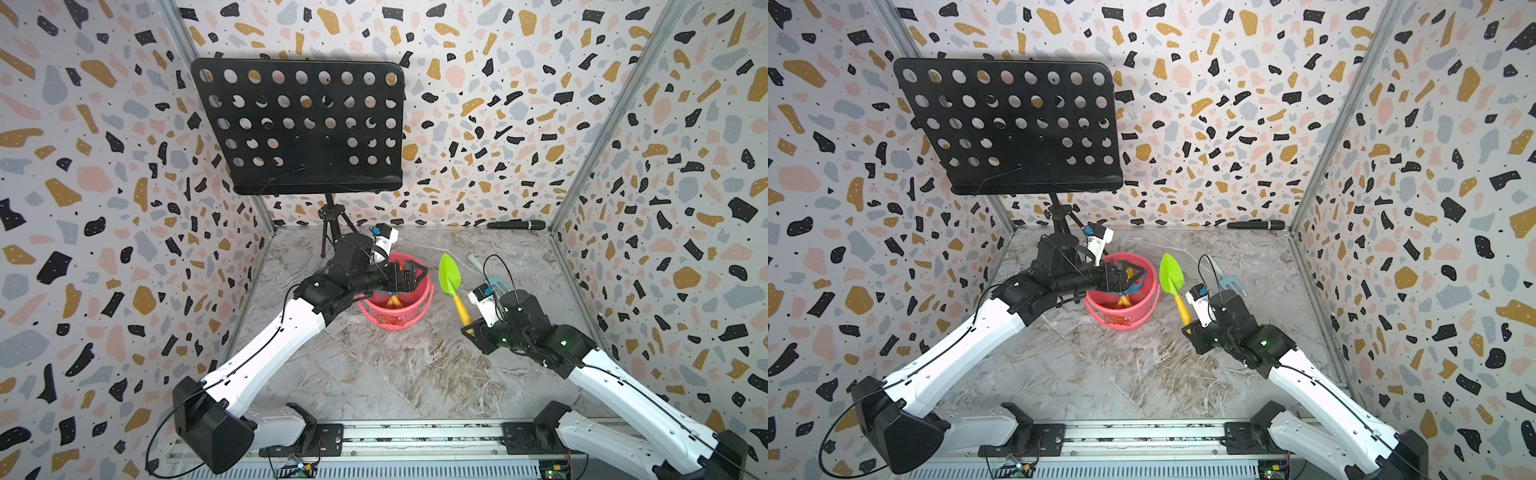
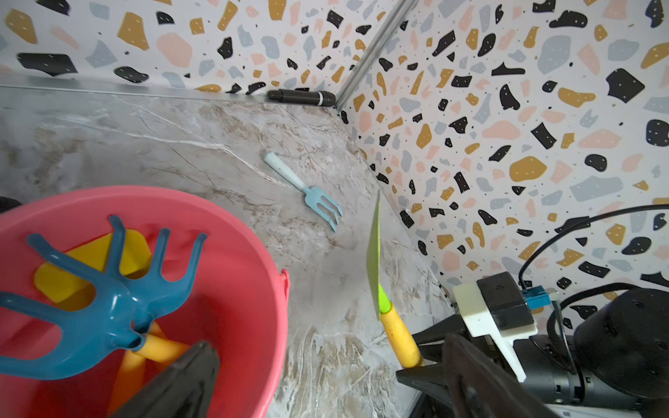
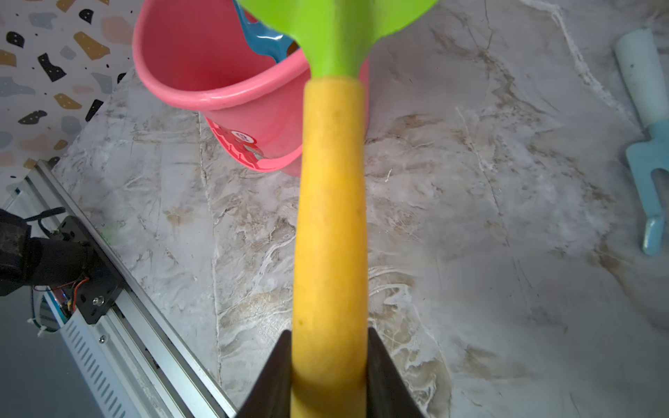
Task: Organize the gardening tools
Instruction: Pick up the gardening tool from the center of the board.
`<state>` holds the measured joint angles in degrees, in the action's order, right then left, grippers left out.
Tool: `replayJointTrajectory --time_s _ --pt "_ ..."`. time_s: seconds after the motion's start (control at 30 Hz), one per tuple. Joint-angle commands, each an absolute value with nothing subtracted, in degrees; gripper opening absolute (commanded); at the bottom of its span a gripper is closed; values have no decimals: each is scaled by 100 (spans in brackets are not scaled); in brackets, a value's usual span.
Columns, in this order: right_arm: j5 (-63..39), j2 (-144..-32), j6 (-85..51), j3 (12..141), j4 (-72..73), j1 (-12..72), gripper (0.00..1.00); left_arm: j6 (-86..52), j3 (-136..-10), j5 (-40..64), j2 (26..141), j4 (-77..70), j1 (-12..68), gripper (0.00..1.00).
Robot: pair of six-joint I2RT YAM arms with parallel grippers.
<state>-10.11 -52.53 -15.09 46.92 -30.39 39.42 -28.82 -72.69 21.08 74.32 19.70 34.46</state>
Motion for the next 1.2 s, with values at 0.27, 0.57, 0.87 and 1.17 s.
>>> replayJointTrajectory --time_s 0.27,0.57,0.87,1.17 --pt "-614 -5550 -974 5245 -2693 4507 0 -2384 -7784 2180 7800 2462 3735 92" --pt "-483 -5695 -880 5352 -2588 4753 0 -2321 -7734 2193 7838 2555 3746 75" --pt "-460 -5884 -724 5461 -2606 4831 0 -2329 -7704 2326 7950 2444 3744 60" --pt "-385 -5868 -733 5416 -2592 4847 0 -2265 -7704 2182 7969 2466 3744 22"
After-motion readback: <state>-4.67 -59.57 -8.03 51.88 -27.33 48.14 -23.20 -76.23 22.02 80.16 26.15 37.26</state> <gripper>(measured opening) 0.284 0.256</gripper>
